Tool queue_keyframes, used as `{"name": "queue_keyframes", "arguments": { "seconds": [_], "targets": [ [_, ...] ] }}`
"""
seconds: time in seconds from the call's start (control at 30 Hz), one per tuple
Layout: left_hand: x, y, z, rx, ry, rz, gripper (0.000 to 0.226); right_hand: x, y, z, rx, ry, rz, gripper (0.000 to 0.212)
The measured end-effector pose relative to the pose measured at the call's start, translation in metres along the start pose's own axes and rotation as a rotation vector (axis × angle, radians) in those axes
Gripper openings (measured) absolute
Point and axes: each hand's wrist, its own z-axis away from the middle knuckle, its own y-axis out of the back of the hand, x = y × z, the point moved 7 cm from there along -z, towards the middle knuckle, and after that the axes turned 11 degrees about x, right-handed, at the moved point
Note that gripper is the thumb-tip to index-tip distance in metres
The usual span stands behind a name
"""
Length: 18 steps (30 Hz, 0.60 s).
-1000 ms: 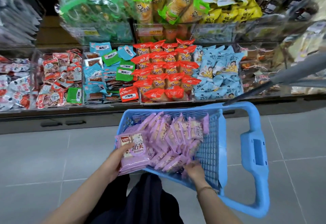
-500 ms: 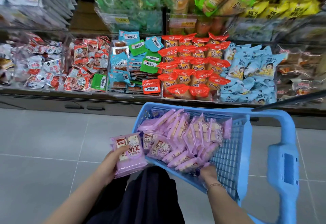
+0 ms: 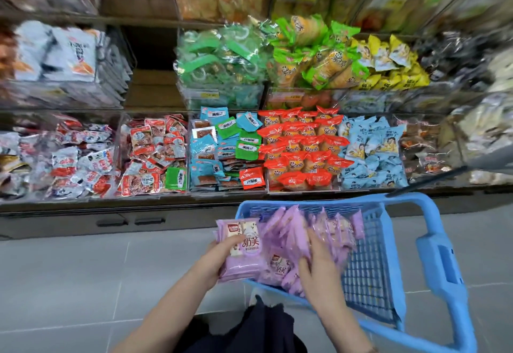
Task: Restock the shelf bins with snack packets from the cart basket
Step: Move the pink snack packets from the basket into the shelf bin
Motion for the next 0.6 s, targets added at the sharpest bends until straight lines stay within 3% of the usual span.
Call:
{"name": "queue_keyframes", "arguments": {
  "seconds": [0.17, 0.27, 0.47, 0.53, 0.6],
  "targets": [
    [0.047, 0.06, 0.023, -0.078, 0.003, 0.059, 0.038, -0.13, -0.069, 0.031, -0.137, 0.372, -0.007, 0.066],
    [0.071, 0.107, 0.033, -0.084, 0.003, 0.119, 0.046, -0.182, -0.097, 0.046, -0.148, 0.503, -0.049, 0.057],
    [0.099, 0.186, 0.047, -0.105, -0.038, 0.258, 0.058, -0.258, -0.137, 0.044, -0.168, 0.314, -0.43, 0.029],
    [0.105, 0.203, 0.048, -0.104, -0.056, 0.258, 0.059, -0.27, -0.149, 0.038, -0.168, 0.267, -0.489, 0.035],
    [0.111, 0.221, 0.042, -0.036, -0.075, 0.209, 0.066, -0.275, -0.159, 0.03, -0.188, 0.148, -0.58, 0.054]
  ]
}}
